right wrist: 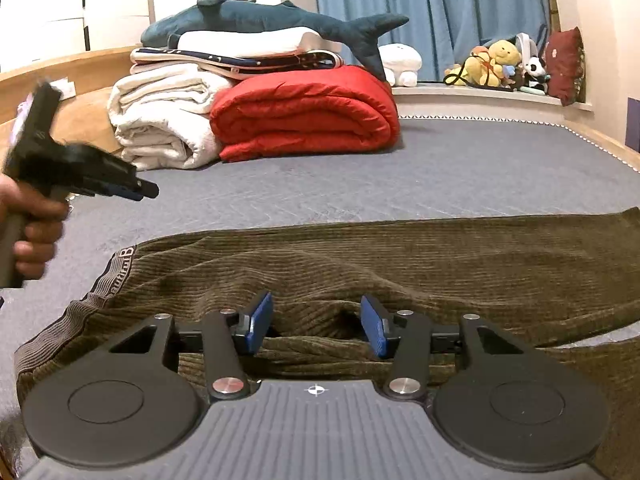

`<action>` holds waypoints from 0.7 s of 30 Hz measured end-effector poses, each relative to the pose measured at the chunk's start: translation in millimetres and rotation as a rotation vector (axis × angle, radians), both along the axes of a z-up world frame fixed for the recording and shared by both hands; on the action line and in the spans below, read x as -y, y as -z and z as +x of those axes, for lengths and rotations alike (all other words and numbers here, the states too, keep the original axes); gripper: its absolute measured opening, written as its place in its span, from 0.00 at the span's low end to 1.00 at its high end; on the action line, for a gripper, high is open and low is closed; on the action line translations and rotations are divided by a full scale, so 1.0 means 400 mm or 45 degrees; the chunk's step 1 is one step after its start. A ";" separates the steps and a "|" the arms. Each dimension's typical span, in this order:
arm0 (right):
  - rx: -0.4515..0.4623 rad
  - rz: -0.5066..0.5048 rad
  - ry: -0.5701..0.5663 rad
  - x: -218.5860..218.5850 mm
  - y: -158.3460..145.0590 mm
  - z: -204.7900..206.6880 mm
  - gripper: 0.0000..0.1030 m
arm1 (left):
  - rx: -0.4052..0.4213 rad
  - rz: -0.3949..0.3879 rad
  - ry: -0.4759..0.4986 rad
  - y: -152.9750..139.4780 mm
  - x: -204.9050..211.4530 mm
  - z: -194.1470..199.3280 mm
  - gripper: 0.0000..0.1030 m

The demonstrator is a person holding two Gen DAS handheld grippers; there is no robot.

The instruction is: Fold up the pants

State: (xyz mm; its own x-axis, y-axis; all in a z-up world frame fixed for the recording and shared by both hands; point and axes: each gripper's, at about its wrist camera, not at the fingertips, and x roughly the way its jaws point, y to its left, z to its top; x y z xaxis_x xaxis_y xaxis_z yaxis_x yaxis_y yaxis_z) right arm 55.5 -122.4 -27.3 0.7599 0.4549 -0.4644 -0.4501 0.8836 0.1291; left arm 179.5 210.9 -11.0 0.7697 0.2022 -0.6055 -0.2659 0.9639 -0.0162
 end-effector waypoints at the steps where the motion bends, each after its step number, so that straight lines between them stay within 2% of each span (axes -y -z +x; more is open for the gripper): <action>1: -0.009 0.007 -0.003 0.002 -0.001 0.001 0.50 | -0.019 0.023 -0.014 0.026 -0.017 0.011 0.59; 2: -0.019 0.018 -0.007 0.006 -0.001 0.002 0.50 | -0.044 0.044 -0.029 0.057 -0.038 0.022 0.62; 4: -0.042 0.033 -0.014 0.014 -0.001 0.005 0.50 | -0.086 0.039 -0.076 0.105 -0.077 0.040 0.77; 7: -0.083 0.049 -0.023 0.023 0.003 0.016 0.50 | -0.111 -0.041 -0.095 0.158 -0.126 0.062 0.83; 10: -0.123 0.061 -0.018 0.029 0.009 0.031 0.50 | -0.161 -0.034 -0.036 0.187 -0.134 0.083 0.87; 12: -0.141 0.067 -0.015 0.033 0.012 0.039 0.50 | -0.200 0.001 0.001 0.189 -0.128 0.097 0.87; 14: -0.151 0.060 -0.019 0.036 0.017 0.042 0.50 | -0.201 -0.011 0.000 0.194 -0.137 0.097 0.83; 16: -0.158 0.053 -0.021 0.037 0.020 0.043 0.50 | -0.202 0.016 -0.017 0.199 -0.144 0.096 0.66; 17: -0.162 0.051 -0.023 0.037 0.022 0.043 0.50 | -0.202 0.028 -0.014 0.202 -0.146 0.095 0.61; 19: -0.161 0.047 -0.024 0.037 0.023 0.040 0.50 | -0.191 -0.008 0.044 0.201 -0.144 0.092 0.21; 21: -0.156 0.040 -0.027 0.037 0.021 0.036 0.50 | -0.189 0.057 0.077 0.190 -0.113 0.089 0.12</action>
